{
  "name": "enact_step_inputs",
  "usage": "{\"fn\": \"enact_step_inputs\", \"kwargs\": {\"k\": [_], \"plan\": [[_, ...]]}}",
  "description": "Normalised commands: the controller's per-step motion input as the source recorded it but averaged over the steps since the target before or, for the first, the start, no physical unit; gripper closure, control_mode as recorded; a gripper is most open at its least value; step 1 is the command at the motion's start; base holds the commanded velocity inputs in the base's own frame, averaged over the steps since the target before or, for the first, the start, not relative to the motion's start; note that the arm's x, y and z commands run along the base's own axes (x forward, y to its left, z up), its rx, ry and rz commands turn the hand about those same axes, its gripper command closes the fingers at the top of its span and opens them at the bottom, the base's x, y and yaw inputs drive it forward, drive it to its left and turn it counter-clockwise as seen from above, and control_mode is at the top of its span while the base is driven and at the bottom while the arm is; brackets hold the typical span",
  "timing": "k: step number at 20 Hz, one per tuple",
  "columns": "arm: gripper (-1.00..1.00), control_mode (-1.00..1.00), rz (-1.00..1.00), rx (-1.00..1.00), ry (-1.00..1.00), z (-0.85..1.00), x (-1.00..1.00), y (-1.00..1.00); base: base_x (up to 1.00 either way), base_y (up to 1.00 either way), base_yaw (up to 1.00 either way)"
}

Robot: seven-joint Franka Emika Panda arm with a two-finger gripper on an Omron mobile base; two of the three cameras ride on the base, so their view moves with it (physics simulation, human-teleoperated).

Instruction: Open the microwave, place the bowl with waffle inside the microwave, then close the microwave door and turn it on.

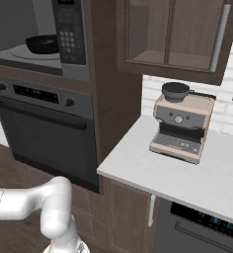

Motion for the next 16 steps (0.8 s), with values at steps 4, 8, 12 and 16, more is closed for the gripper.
{"fn": "enact_step_inputs", "kwargs": {"k": [4,8,12,16], "plan": [[1.00,-1.00,0.04,0.61,0.00,0.69,-0.41,-1.00,0.00,0.00,0.00],[1.00,-1.00,0.07,0.57,0.00,0.45,-0.30,-1.00,0.00,0.00,0.00],[1.00,-1.00,0.08,0.53,0.00,0.00,-0.01,-1.00,0.00,0.00,0.00],[1.00,-1.00,0.11,0.49,0.01,0.06,0.13,-1.00,0.00,0.00,0.00]]}}
